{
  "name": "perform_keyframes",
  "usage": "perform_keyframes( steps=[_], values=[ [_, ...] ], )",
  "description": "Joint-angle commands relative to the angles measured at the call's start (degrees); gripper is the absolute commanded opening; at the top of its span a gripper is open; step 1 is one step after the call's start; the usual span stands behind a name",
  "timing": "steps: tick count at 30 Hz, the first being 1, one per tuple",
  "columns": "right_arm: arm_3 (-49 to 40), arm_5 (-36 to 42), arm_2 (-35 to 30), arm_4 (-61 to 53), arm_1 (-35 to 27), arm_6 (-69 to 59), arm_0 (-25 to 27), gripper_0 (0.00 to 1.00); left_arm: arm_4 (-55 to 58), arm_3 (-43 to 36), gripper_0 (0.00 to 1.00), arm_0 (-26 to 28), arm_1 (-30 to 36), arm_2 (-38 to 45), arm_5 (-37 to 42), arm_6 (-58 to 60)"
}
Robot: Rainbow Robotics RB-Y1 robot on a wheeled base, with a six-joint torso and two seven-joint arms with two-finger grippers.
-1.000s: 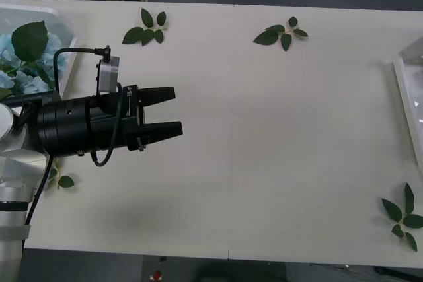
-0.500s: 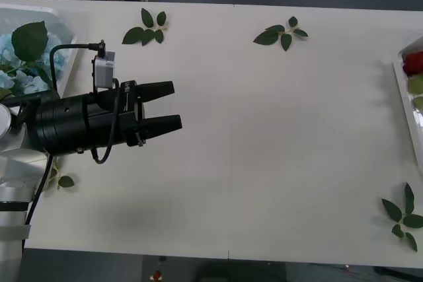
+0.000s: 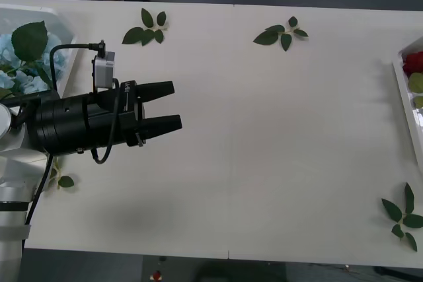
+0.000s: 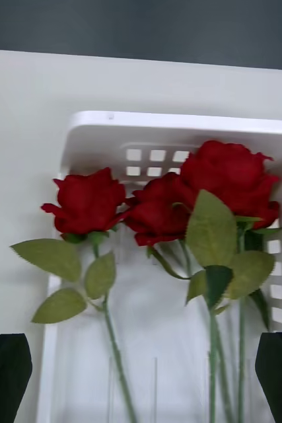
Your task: Put the red flowers into the right box and the blue flowers into the left box
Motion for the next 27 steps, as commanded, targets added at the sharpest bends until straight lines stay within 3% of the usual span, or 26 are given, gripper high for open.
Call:
perform_keyframes(
  steps=[1, 13, 27],
  values=[
    [-0.8, 3.0, -0.7, -5.1, -2.4, 8.5, -1.3, 1.00, 0.6, -2.0, 1.00, -1.2, -0.5, -0.8, -0.2, 0.9],
    [-9.1, 12.4, 4.6, -17.4, -0.2, 21.7, -1.3, 1.00, 0.6, -2.0, 1.00, -1.2, -0.5, -0.8, -0.2, 0.9],
    [-25.9, 24.5, 10.3, -20.5, 10.4, 33.3, -1.3, 1.00, 0.6, -2.0, 1.00, -1.2, -0.5, -0.8, -0.2, 0.9]
  ],
)
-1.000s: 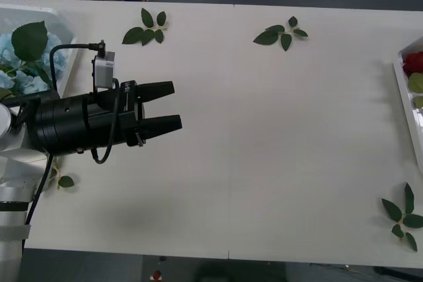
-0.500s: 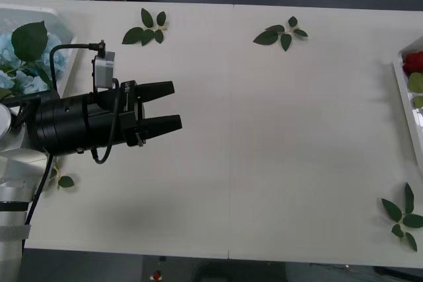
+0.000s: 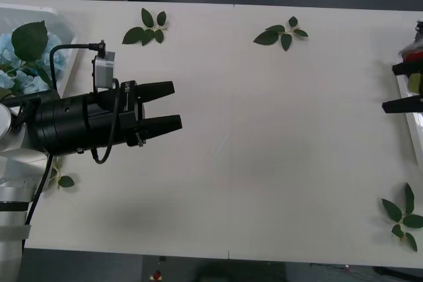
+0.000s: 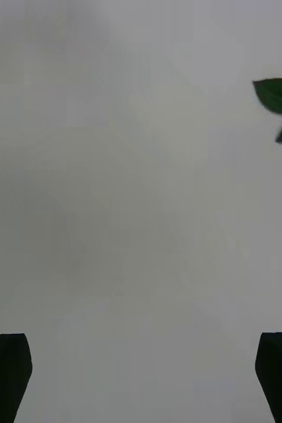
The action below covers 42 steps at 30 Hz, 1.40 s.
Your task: Put the red flowers into the right box and the blue flowers into the left box
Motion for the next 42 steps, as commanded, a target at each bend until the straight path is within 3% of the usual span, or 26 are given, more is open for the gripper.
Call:
perform_keyframes(
  steps=[1, 12, 26, 42],
  values=[
    [-5.5, 2.0, -0.2, -0.8, 2.9, 2.1, -1.3, 1.00, 0.6, -2.0, 1.00, -1.2, -0.5, -0.8, -0.2, 0.9],
    [-10.7, -0.6, 9.6, -6.5, 4.9, 2.1, -1.2, 1.00, 0.6, -2.0, 1.00, -1.2, -0.5, -0.8, -0.2, 0.9],
    [-15.1, -18.2, 27.7, -9.9, 0.4, 2.1, -1.3, 1.00, 0.6, -2.0, 1.00, -1.2, -0.5, -0.8, -0.2, 0.9],
    [-16.2, -17.6, 29.9, -11.5, -0.4, 2.1, -1.3, 1.00, 0.6, -2.0, 1.00, -1.2, -0.5, -0.8, -0.2, 0.9]
  ],
)
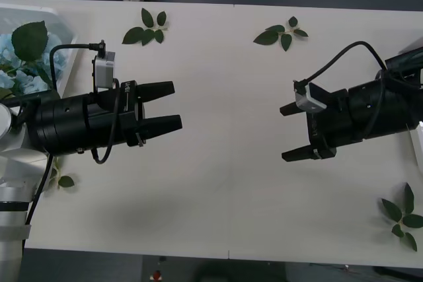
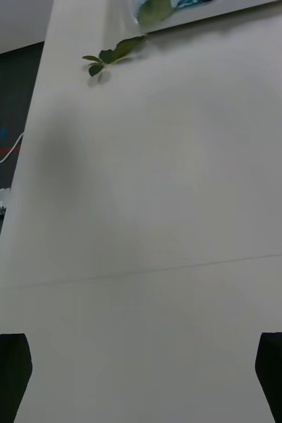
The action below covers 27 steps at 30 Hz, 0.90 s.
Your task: Put the red flowers into the right box and the blue flowers into the left box
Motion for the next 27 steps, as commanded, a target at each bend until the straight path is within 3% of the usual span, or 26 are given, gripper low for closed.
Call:
perform_keyframes(
  steps=[1, 12, 27],
  values=[
    [-1.9, 1.3, -0.9, -0.5, -1.0, 1.6, -1.2, 1.00, 0.6, -2.0, 1.00, -1.2, -0.5, -0.8, -0.2, 0.9],
    [-1.9, 10.3, -5.5, 0.9, 1.9, 1.6, -1.2, 1.00, 0.6, -2.0, 1.00, -1.2, -0.5, -0.8, -0.2, 0.9],
    [-1.8, 10.8, -5.5, 2.1, 1.8, 1.6, -1.2, 1.00, 0.6, -2.0, 1.00, -1.2, -0.5, -0.8, -0.2, 0.9]
  ],
)
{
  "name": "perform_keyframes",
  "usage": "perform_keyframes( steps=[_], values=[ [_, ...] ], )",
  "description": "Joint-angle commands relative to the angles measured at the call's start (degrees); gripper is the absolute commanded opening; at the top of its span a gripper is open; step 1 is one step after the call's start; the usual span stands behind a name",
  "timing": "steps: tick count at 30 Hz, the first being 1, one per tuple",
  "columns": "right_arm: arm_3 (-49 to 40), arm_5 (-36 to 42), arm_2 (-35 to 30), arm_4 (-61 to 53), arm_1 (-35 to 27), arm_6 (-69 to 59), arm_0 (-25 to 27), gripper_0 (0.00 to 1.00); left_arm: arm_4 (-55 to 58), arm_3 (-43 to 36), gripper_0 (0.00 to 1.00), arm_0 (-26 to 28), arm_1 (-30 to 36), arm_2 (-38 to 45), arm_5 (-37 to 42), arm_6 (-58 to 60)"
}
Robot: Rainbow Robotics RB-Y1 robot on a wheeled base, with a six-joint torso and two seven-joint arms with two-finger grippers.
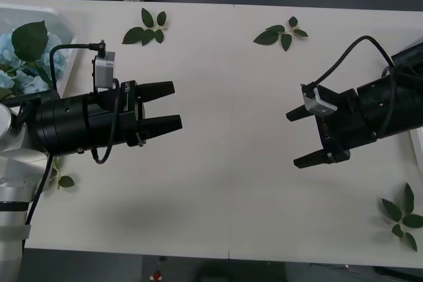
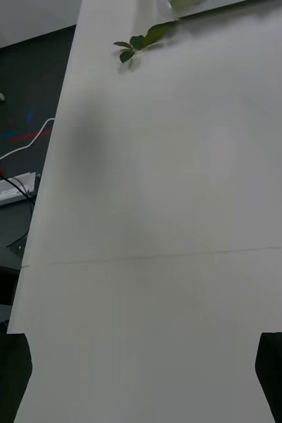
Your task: Put the red flowers into the right box and the blue flowers into the left box
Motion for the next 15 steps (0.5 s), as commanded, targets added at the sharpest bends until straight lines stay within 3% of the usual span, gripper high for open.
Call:
perform_keyframes(
  steps=[1, 15],
  values=[
    [-1.8, -0.1, -0.1, 0.8, -0.5, 1.6, -1.2, 1.00, 0.6, -2.0, 1.00, -1.2, -0.5, -0.8, -0.2, 0.9],
    [-1.8, -0.1, -0.1, 0.8, -0.5, 1.6, -1.2, 1.00, 0.6, -2.0, 1.00, -1.2, -0.5, -0.8, -0.2, 0.9]
  ],
)
